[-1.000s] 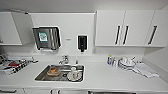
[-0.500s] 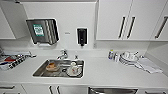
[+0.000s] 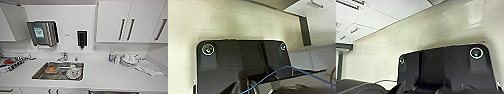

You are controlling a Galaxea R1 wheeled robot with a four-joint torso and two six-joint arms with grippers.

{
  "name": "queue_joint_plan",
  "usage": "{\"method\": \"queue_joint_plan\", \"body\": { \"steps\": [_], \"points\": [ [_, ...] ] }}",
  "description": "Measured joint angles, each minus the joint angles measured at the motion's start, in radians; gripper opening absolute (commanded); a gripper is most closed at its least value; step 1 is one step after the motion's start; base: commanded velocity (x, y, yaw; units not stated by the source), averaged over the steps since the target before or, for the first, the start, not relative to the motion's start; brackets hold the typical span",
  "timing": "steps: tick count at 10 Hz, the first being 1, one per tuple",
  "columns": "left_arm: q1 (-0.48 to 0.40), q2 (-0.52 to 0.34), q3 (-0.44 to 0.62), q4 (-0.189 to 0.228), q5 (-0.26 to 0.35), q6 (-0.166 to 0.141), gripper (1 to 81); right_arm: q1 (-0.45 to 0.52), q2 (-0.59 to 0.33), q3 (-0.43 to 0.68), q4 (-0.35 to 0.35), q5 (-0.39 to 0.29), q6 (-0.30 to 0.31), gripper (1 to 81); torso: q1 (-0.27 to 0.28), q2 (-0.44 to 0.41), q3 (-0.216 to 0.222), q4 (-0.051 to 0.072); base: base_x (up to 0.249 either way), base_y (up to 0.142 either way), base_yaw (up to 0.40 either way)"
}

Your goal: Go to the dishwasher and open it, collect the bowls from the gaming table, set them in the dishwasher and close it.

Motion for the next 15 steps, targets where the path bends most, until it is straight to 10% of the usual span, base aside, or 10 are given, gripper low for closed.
{"method": "queue_joint_plan", "body": {
  "steps": [8, 15],
  "points": [
    [-0.051, -0.302, 0.379, -0.003, -0.098, -0.030, 81.1, 0.019, -0.039, 0.046, 0.035, -0.001, 0.000, 81.1, 0.164, -0.261, -0.014, 0.000, 0.000, 0.000, 0.000],
    [-0.136, -0.465, 0.576, 0.016, -0.094, -0.032, 81.1, 0.070, -0.085, 0.095, 0.063, -0.002, 0.000, 81.1, 0.308, -0.487, -0.228, 0.000, 0.000, 0.000, 0.000]
  ]
}}
